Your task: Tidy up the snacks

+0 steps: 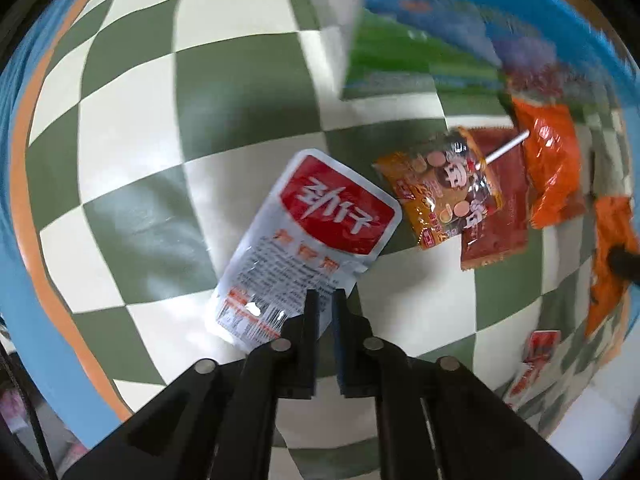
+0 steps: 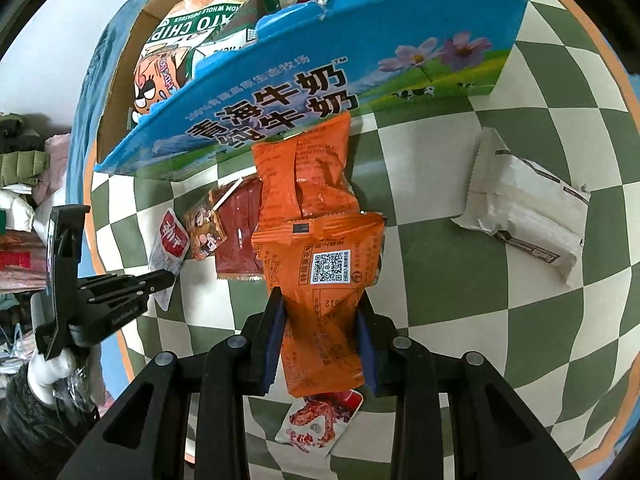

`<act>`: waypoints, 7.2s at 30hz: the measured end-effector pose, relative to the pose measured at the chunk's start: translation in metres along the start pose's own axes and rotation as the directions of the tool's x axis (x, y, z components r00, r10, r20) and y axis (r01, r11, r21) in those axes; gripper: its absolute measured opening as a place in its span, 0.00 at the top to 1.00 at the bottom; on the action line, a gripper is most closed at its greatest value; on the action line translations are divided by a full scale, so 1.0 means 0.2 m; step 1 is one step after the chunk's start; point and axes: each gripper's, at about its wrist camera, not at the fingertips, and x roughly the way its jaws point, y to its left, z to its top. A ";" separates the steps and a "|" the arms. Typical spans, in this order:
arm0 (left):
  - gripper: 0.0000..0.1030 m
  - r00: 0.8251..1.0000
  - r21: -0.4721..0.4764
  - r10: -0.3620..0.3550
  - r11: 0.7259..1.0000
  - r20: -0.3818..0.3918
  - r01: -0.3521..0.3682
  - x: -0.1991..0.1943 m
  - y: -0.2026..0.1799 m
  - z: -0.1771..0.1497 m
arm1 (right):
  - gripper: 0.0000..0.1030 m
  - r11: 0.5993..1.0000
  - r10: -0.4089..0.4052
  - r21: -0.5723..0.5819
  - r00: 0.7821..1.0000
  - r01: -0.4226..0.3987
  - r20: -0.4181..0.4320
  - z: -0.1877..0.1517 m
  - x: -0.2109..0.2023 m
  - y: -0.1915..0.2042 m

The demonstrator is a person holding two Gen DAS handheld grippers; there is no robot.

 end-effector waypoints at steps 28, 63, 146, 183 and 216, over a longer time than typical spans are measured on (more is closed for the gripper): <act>0.39 0.981 0.073 -0.179 0.980 -0.079 0.185 -0.01 0.20 0.20 | 0.66 0.999 0.043 0.034 0.998 -0.041 -0.043 -0.02 0.10 -0.01; 0.53 0.983 -0.003 0.111 0.994 0.147 -0.112 -0.58 -0.30 -0.07 | 0.66 0.994 0.094 0.042 0.992 -0.098 0.080 -0.03 -0.27 0.02; 0.11 0.810 -0.231 0.142 0.973 0.569 -0.008 -1.46 -0.72 0.21 | 0.04 0.982 -0.133 -0.053 0.859 0.182 0.494 0.26 -1.29 0.37; 0.11 0.982 0.029 0.118 0.993 -0.149 -0.115 0.34 -1.35 -0.25 | 0.04 0.931 -0.321 -0.180 0.947 0.318 0.013 0.07 -0.34 -0.48; 0.51 0.998 -0.308 -0.053 0.950 -0.025 0.043 0.06 -0.92 -0.24 | 0.45 0.991 -0.132 -0.022 0.980 0.131 -0.149 0.08 0.08 -0.43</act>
